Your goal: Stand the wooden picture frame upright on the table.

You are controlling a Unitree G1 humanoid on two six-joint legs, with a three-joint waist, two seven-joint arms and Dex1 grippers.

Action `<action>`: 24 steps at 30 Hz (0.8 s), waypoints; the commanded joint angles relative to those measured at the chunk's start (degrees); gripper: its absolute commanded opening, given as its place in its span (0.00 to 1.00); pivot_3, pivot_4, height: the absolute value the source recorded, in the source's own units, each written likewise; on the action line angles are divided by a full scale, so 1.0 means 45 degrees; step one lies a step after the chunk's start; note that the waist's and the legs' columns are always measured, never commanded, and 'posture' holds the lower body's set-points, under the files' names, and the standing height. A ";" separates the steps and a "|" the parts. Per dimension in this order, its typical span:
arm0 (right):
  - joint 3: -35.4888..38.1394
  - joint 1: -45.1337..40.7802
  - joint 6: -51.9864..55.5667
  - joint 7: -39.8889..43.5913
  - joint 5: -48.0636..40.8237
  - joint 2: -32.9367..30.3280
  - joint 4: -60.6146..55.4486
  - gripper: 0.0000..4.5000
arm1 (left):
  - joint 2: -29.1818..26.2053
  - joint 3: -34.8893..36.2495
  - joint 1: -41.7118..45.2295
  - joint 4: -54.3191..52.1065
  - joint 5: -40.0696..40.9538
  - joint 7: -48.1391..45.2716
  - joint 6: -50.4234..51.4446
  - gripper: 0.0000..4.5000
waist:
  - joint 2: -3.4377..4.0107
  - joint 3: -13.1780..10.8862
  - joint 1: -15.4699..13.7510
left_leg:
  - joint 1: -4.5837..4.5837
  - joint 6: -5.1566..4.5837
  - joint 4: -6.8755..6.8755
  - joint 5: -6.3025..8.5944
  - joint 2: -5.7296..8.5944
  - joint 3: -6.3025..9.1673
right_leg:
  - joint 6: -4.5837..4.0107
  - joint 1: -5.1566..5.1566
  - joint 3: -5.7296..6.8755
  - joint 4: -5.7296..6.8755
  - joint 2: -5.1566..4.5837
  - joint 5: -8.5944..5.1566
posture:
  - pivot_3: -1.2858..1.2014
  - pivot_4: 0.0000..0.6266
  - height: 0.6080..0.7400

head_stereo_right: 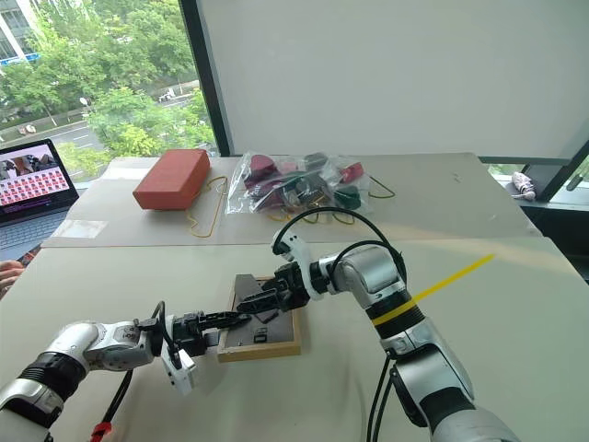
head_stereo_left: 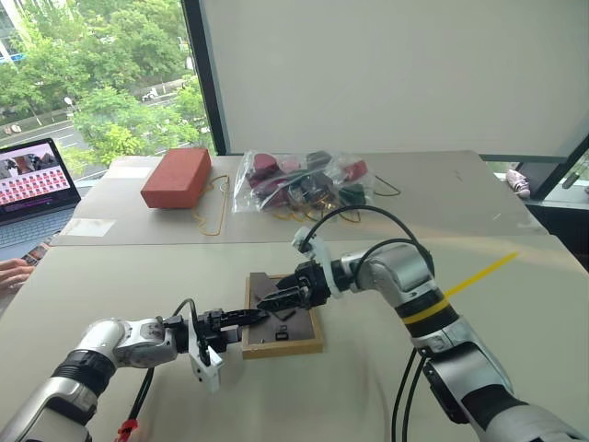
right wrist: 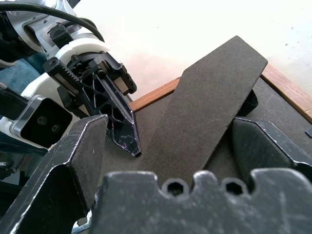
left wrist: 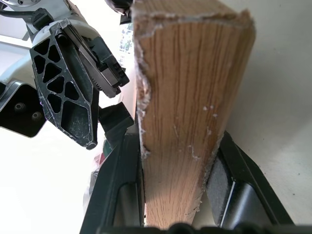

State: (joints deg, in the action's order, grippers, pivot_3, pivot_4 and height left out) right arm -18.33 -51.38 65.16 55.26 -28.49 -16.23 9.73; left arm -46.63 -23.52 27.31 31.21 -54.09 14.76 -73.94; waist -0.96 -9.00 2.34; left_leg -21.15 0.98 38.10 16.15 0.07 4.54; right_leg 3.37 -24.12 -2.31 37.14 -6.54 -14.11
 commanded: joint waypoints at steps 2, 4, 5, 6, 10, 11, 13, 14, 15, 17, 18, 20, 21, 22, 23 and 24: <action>0.0975 -0.0014 0.0674 0.0382 -0.1340 -0.0080 -0.1798 0.99 | 0.0243 -0.0477 -0.0252 -0.0050 -0.0167 -0.0544 0.0159 0.25 | 0.0000 0.0000 -0.0014 | -0.0008 0.0018 0.0001 -0.0010 0.0002 0.0000 | 0.0000 -0.0003 0.0000 -0.0001 -0.0003 0.0000 | 0.52 0.24 1.00; 0.1507 0.0157 0.0899 0.0555 -0.1937 -0.0429 -0.2626 0.99 | 0.0277 -0.0479 -0.0238 -0.0007 -0.0167 -0.0544 0.0212 0.25 | 0.0000 0.0000 -0.0040 | -0.0010 0.0024 0.0001 -0.0013 0.0003 0.0000 | 0.0000 -0.0002 0.0001 -0.0003 -0.0005 0.0000 | 0.52 0.24 1.00; 0.1599 0.0292 0.0914 0.0636 -0.2089 -0.0658 -0.2990 0.99 | 0.0304 -0.0476 -0.0229 0.0013 -0.0138 -0.0567 0.0239 0.25 | -0.0001 -0.0001 -0.0054 | -0.0013 0.0024 0.0001 -0.0013 0.0002 0.0002 | 0.0001 -0.0003 0.0004 -0.0004 -0.0005 0.0000 | 0.52 0.24 1.00; 0.1565 0.0427 0.0841 0.0689 -0.2103 -0.0864 -0.3237 0.99 | 0.0329 -0.0470 -0.0224 0.0019 -0.0116 -0.0592 0.0264 0.25 | -0.0001 -0.0001 -0.0062 | -0.0020 0.0024 0.0001 -0.0014 0.0003 0.0004 | 0.0000 -0.0006 0.0006 -0.0006 -0.0005 0.0000 | 0.52 0.24 1.00; 0.1377 0.0807 0.0725 0.0390 -0.1980 -0.1292 -0.3426 0.99 | 0.0359 -0.0438 -0.0268 -0.0016 0.0008 -0.0661 0.0242 0.25 | 0.0000 0.0000 0.0055 | -0.0033 0.0024 0.0001 -0.0014 0.0002 0.0000 | 0.0000 -0.0027 0.0004 -0.0003 -0.0004 0.0000 | 0.52 0.24 1.00; 0.1179 0.0894 0.0638 0.0286 -0.1726 -0.1471 -0.3374 0.99 | 0.0363 -0.0434 -0.0275 -0.0009 0.0014 -0.0689 0.0252 0.25 | 0.0001 0.0000 0.0072 | -0.0031 0.0024 0.0001 -0.0014 0.0001 0.0000 | -0.0001 -0.0027 0.0003 0.0000 -0.0003 0.0000 | 0.52 0.24 1.00; 0.0875 0.1052 0.0300 0.0133 -0.1213 -0.1818 -0.3205 0.99 | 0.0379 -0.0424 -0.0290 -0.0004 0.0032 -0.0739 0.0248 0.25 | 0.0002 0.0001 0.0069 | -0.0028 0.0026 0.0001 -0.0015 0.0002 -0.0001 | -0.0001 -0.0025 0.0002 0.0003 -0.0003 0.0000 | 0.52 0.24 1.00; 0.0839 0.1096 0.0196 0.0063 -0.1049 -0.1989 -0.3028 0.99 | 0.0390 -0.0421 -0.0294 0.0002 0.0045 -0.0763 0.0261 0.25 | 0.0002 0.0001 0.0069 | -0.0025 0.0027 0.0001 -0.0016 0.0002 0.0000 | 0.0000 -0.0022 0.0003 0.0003 -0.0003 0.0000 | 0.52 0.24 1.00; 0.0877 0.1123 0.0105 -0.0042 -0.0909 -0.2135 -0.2840 0.99 | 0.0398 -0.0421 -0.0303 0.0000 0.0055 -0.0781 0.0269 0.25 | 0.0003 0.0001 0.0069 | -0.0023 0.0027 0.0001 -0.0016 0.0002 -0.0001 | 0.0000 -0.0021 0.0003 0.0002 -0.0003 0.0000 | 0.52 0.24 1.00; 0.0992 0.1160 -0.0074 -0.0200 -0.0610 -0.2537 -0.2495 0.99 | 0.0406 -0.0411 -0.0321 -0.0009 0.0077 -0.0798 0.0282 0.25 | 0.0003 0.0001 0.0070 | -0.0021 0.0027 0.0001 -0.0016 0.0001 -0.0001 | -0.0001 -0.0021 0.0002 0.0002 -0.0003 0.0000 | 0.52 0.24 1.00; 0.1278 0.1234 -0.0206 -0.0219 -0.0488 -0.3007 -0.2388 0.99 | 0.0408 -0.0399 -0.0336 -0.0006 0.0093 -0.0797 0.0291 0.25 | 0.0003 0.0001 0.0063 | -0.0020 0.0027 0.0001 -0.0016 0.0001 -0.0001 | -0.0001 -0.0021 0.0002 0.0002 -0.0003 0.0000 | 0.52 0.24 1.00; 0.1753 0.1373 -0.0456 -0.0251 -0.0309 -0.3810 -0.2284 0.99 | 0.0411 -0.0382 -0.0368 0.0013 0.0125 -0.0804 0.0315 0.25 | 0.0003 0.0001 0.0042 | -0.0020 0.0028 0.0001 -0.0016 0.0002 -0.0003 | -0.0001 -0.0019 0.0001 0.0000 -0.0004 0.0001 | 0.52 0.24 1.00; 0.1969 0.1477 -0.0642 -0.0264 -0.0196 -0.4235 -0.2295 0.99 | 0.0402 -0.0377 -0.0378 0.0028 0.0124 -0.0798 0.0324 0.25 | 0.0003 0.0001 0.0031 | -0.0022 0.0028 0.0001 -0.0016 0.0002 -0.0004 | 0.0000 -0.0019 0.0000 -0.0003 -0.0005 0.0001 | 0.52 0.24 1.00; 0.2150 0.1799 -0.1165 -0.0184 0.0045 -0.4841 -0.2513 0.99 | 0.0381 -0.0375 -0.0402 0.0038 0.0124 -0.0783 0.0320 0.25 | 0.0003 0.0001 0.0026 | -0.0023 0.0028 0.0001 -0.0016 0.0002 -0.0006 | 0.0000 -0.0019 0.0000 -0.0006 -0.0006 0.0000 | 0.52 0.24 1.00; 0.2266 0.2036 -0.1551 -0.0118 0.0210 -0.5256 -0.2677 0.99 | 0.0366 -0.0373 -0.0420 0.0042 0.0127 -0.0774 0.0317 0.25 | 0.0003 0.0001 0.0019 | -0.0024 0.0027 0.0001 -0.0016 0.0002 -0.0006 | 0.0000 -0.0019 -0.0001 -0.0006 -0.0006 0.0000 | 0.52 0.24 1.00; 0.2268 0.2925 -0.3870 -0.0007 0.1242 -0.6045 -0.3198 0.99 | 0.0347 -0.0358 -0.0448 0.0056 0.0143 -0.0749 0.0309 0.25 | 0.0006 0.0003 0.0019 | -0.0024 0.0027 0.0001 -0.0016 0.0002 -0.0008 | 0.0000 -0.0018 -0.0001 -0.0007 -0.0006 0.0000 | 0.52 0.24 1.00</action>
State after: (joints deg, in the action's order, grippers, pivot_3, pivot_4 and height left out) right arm -9.86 -41.98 60.34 54.28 -27.79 -39.68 0.01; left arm -44.68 -23.76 26.84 29.74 -51.99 12.32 -72.96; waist -0.93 -8.98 2.43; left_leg -21.25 1.10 38.10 16.08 0.07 4.50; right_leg 3.37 -24.20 -2.31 37.11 -6.57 -14.11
